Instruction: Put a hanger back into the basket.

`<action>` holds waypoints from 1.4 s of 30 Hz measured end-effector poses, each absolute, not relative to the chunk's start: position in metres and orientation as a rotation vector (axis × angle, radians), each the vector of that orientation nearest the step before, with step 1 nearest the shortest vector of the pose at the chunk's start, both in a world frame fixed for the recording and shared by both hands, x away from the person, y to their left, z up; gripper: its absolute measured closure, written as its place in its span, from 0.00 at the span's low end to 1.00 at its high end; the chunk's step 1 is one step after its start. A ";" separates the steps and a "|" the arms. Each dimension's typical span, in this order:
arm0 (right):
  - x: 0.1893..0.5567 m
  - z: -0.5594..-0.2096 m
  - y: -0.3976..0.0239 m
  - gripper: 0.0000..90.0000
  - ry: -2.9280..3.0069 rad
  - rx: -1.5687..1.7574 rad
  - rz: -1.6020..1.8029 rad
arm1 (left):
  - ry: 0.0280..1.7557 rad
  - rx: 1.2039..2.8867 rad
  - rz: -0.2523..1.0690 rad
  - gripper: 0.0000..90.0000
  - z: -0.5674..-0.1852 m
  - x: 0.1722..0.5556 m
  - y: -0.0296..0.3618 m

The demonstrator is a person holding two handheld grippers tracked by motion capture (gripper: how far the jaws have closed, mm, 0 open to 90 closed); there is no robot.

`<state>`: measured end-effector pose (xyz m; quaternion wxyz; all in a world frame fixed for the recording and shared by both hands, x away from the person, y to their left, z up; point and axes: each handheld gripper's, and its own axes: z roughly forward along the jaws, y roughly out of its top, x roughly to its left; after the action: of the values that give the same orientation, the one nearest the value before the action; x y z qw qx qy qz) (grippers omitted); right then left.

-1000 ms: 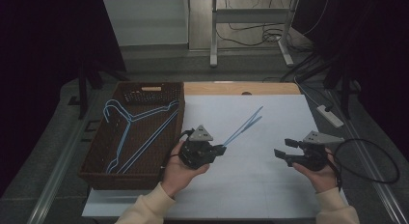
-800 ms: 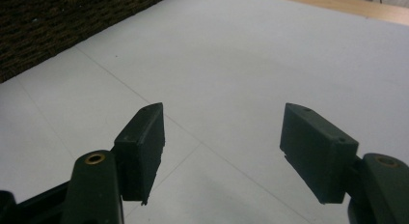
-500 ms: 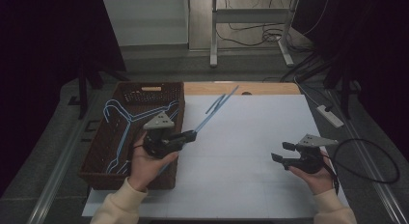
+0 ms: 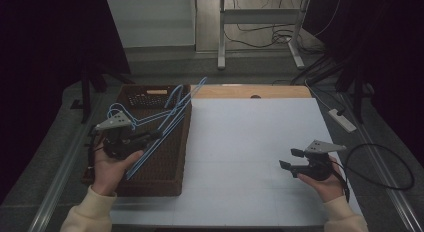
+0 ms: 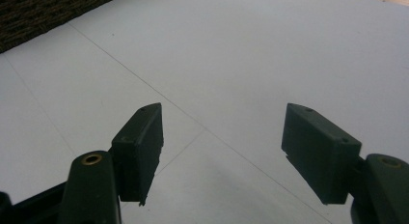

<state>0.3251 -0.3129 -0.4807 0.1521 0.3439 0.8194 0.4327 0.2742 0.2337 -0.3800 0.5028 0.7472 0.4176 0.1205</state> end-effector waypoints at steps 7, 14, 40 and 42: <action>0.325 -0.482 -0.313 0.35 2.356 0.986 1.233 | 1.047 1.819 0.287 0.96 -0.391 0.275 0.257; 0.326 -0.483 -0.311 0.35 2.363 0.981 1.223 | 1.101 1.816 0.296 0.96 -0.402 0.272 0.279; 0.325 -0.484 -0.310 0.35 2.359 0.981 1.208 | 1.194 1.954 0.046 0.96 -0.427 0.323 0.288; 0.325 -0.484 -0.310 0.35 2.358 0.981 1.208 | 1.217 1.939 0.054 0.96 -0.430 0.325 0.293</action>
<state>0.3252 -0.3099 -0.4841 0.1574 0.3430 0.8242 0.4222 0.3252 0.2929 -0.4303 0.4130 0.7711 0.4840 0.0216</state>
